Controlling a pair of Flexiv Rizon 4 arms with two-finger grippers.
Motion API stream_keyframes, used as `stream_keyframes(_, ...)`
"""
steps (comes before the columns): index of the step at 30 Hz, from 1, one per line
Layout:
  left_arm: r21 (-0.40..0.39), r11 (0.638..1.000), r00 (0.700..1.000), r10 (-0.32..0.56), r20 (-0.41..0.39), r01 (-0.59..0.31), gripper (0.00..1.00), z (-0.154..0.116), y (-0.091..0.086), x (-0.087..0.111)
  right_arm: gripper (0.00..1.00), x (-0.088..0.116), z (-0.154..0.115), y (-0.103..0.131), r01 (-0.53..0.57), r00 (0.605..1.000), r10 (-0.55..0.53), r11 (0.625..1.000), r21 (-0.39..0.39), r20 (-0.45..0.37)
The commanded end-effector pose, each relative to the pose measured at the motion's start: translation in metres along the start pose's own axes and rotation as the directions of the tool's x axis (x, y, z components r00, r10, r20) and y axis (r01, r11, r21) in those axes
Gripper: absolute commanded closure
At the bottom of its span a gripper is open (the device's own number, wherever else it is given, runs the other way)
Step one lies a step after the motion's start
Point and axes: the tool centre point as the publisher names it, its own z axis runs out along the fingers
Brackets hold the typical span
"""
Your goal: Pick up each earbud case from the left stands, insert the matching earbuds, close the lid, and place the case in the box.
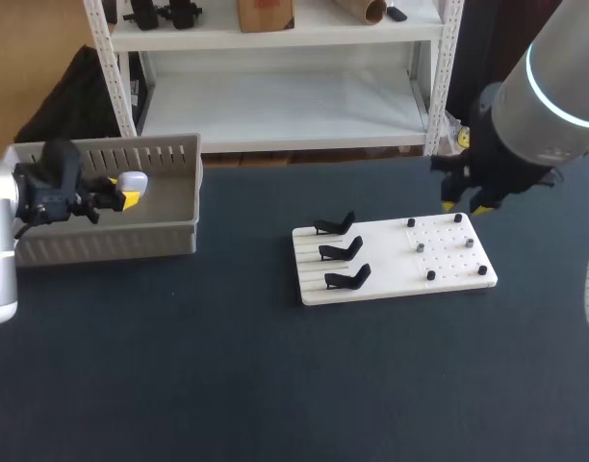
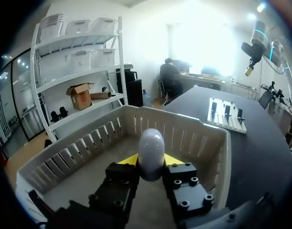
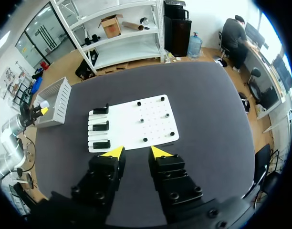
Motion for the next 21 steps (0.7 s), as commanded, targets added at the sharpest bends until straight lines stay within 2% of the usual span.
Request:
stream_keyframes(1,0.048,0.999,1.000,-0.008,-0.024,0.010,0.00,0.007,0.013,-0.005,0.67,0.000,0.005,0.001,-0.011,1.000,0.011,1.000,0.003,-0.005)
stream_keyframes(3,0.054,0.999,1.000,0.008,-0.011,-0.007,0.00,0.005,0.013,-0.010,0.66,0.001,0.006,0.001,-0.035,0.999,0.035,0.999,-0.014,-0.006)
stream_keyframes(5,0.056,0.998,1.000,0.017,0.021,-0.018,0.00,0.002,0.008,-0.019,0.61,0.000,0.007,0.000,-0.071,0.997,0.070,0.997,-0.038,-0.015)
stream_keyframes(9,0.084,0.994,0.998,0.061,0.023,-0.063,0.00,-0.004,-0.006,-0.039,0.50,-0.002,0.008,-0.002,-0.105,0.994,0.103,0.991,-0.080,-0.021)
stream_keyframes(10,0.087,0.994,0.998,0.062,0.027,-0.064,0.00,-0.007,-0.010,-0.045,0.15,-0.002,0.008,-0.002,-0.113,0.993,0.111,0.990,-0.090,-0.029)
stream_keyframes(11,0.087,0.994,0.998,0.063,0.031,-0.065,0.00,-0.010,-0.014,-0.050,0.00,-0.003,0.008,-0.002,-0.120,0.993,0.117,0.988,-0.098,-0.033)
stream_keyframes(12,0.087,0.993,0.995,0.075,0.059,-0.080,0.00,-0.012,-0.019,-0.055,0.00,-0.004,0.008,-0.002,-0.130,0.991,0.127,0.986,-0.104,-0.036)
stream_keyframes(16,0.095,0.991,0.993,0.087,0.083,-0.095,0.00,-0.020,-0.043,-0.070,0.00,-0.007,0.007,-0.004,-0.155,0.988,0.150,0.978,-0.141,-0.042)
stream_keyframes(21,0.106,0.990,0.992,0.083,0.096,-0.093,0.00,-0.025,-0.073,-0.085,0.00,-0.008,0.007,-0.004,-0.162,0.987,0.158,0.977,-0.140,-0.038)
